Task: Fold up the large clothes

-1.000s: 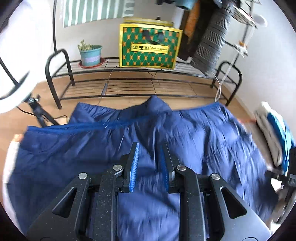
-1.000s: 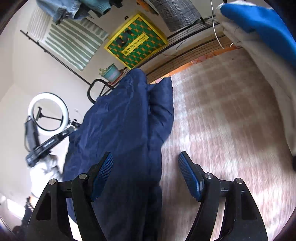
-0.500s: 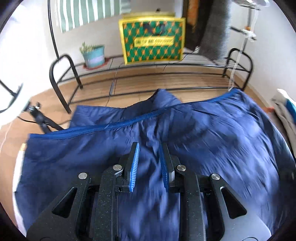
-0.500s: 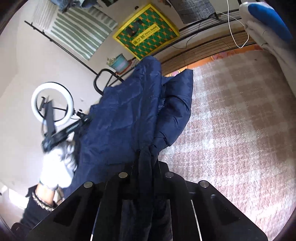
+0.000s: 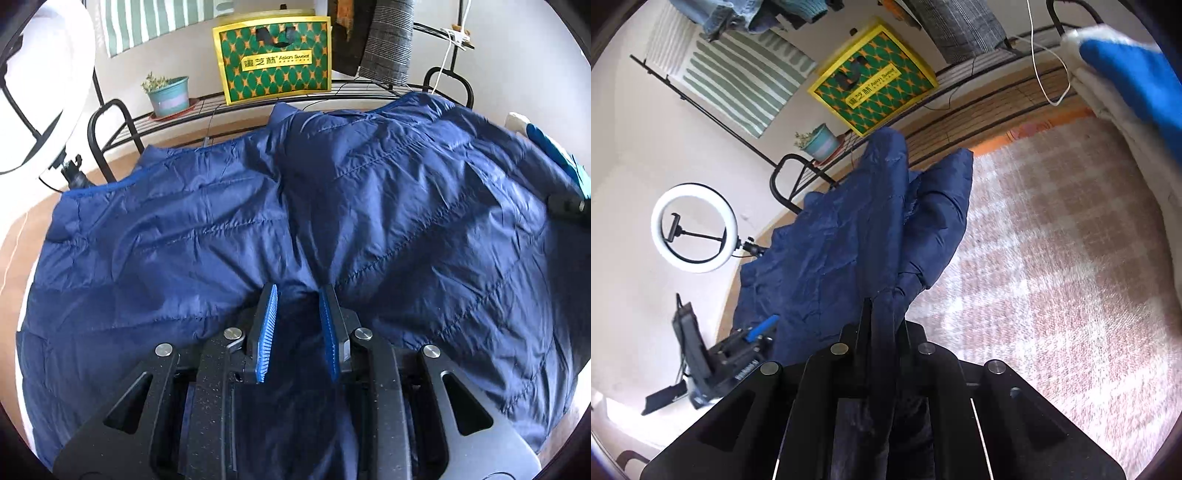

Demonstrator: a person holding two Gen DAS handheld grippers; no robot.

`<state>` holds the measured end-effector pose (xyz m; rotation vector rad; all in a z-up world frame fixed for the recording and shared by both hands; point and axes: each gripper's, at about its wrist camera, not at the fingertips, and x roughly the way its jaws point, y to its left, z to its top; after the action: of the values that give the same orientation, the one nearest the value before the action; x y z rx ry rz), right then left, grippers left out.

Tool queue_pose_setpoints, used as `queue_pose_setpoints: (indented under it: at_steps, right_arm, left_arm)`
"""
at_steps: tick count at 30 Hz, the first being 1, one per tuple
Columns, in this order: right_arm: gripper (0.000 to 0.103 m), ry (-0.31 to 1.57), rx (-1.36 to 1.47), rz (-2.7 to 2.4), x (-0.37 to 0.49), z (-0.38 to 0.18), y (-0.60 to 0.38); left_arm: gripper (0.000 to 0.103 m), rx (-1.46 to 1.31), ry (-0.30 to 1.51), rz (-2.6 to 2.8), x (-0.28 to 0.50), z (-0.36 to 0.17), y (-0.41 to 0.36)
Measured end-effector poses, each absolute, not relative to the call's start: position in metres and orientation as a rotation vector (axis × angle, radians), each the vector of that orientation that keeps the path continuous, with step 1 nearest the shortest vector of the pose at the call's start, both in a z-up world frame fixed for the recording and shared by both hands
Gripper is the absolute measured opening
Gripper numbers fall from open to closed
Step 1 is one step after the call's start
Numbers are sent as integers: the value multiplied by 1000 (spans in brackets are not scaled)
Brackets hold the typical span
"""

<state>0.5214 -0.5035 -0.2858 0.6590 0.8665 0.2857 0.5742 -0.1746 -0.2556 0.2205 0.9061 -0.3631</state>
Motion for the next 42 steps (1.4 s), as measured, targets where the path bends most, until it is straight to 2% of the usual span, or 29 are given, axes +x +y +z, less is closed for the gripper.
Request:
queue_pose_setpoints:
  at_steps: [8, 13, 20, 27, 35, 42]
  right_arm:
    - [5, 806, 586, 300, 513, -225, -474]
    - [5, 777, 461, 319, 510, -185, -431]
    - [5, 756, 297, 341, 518, -144, -363]
    - [5, 741, 44, 383, 527, -112, -258]
    - [5, 775, -255, 461, 533, -132, -103]
    - [5, 842, -593, 504, 518, -217, 29]
  left_arm:
    - [23, 73, 853, -424, 508, -207, -121]
    - [23, 3, 886, -387, 474, -209, -64]
    - [23, -184, 966, -247, 478, -225, 29]
    - [23, -283, 919, -195, 458, -221, 93]
    - [23, -381, 847, -104, 447, -207, 169]
    - [23, -524, 772, 47, 435, -204, 255]
